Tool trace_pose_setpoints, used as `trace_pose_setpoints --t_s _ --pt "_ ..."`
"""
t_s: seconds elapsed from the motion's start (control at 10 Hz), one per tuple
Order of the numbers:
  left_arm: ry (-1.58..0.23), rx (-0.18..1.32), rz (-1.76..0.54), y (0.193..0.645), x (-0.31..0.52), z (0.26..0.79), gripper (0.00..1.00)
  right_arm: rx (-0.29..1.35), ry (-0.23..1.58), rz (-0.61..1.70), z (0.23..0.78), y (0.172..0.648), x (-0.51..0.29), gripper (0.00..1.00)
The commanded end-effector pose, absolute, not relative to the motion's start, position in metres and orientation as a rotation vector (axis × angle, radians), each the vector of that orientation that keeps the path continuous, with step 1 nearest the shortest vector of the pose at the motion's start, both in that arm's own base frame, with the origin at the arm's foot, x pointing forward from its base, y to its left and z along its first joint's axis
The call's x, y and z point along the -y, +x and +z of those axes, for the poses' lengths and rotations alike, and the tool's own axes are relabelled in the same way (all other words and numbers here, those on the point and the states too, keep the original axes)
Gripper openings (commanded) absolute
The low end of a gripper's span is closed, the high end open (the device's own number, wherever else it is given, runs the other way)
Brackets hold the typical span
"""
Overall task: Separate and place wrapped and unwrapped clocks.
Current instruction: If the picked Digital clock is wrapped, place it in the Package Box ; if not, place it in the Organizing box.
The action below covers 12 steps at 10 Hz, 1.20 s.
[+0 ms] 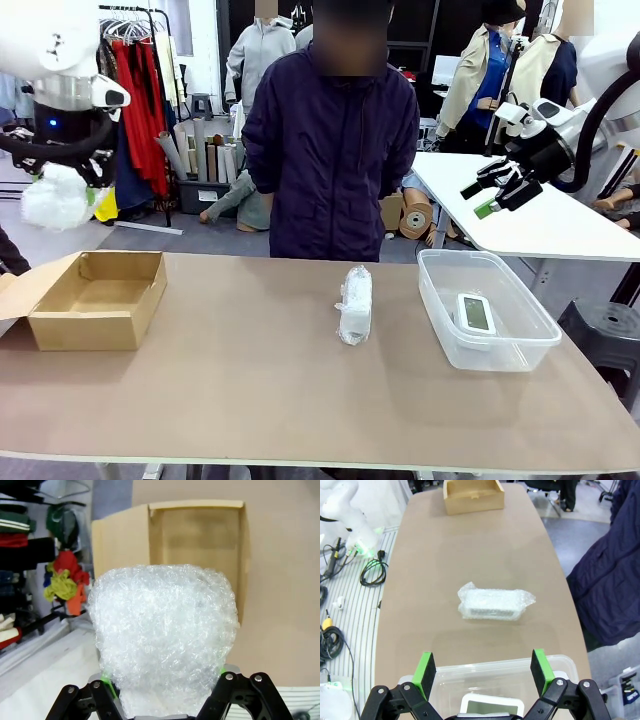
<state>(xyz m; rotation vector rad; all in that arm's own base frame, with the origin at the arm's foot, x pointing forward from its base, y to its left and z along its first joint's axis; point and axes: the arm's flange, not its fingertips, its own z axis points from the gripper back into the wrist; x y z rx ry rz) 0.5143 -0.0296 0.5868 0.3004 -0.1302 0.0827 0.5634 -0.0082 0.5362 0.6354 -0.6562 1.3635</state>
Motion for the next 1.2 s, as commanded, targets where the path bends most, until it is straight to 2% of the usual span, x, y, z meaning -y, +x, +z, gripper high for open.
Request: trace_pose_setpoints --t_s 0.0,0.5,0.7,0.9,1.1 --pt "0.271 0.132 0.107 0.507 0.04 0.588 0.0 0.658 0.608 1.385 0.534 0.559 0.008 1.0" --pt "0.303 0.125 0.086 0.514 0.034 0.583 0.0 0.658 0.608 1.385 0.534 0.559 0.008 1.0" --pt "0.342 0.131 0.046 0.542 0.009 0.562 0.0 0.658 0.608 1.385 0.534 0.559 0.008 1.0" --pt "0.268 0.071 0.004 0.555 -0.011 0.541 0.0 0.658 0.608 1.385 0.534 0.559 0.008 1.0" --pt "0.253 0.075 -0.076 0.563 -0.016 0.517 0.0 0.658 0.608 1.385 0.534 0.559 0.008 1.0"
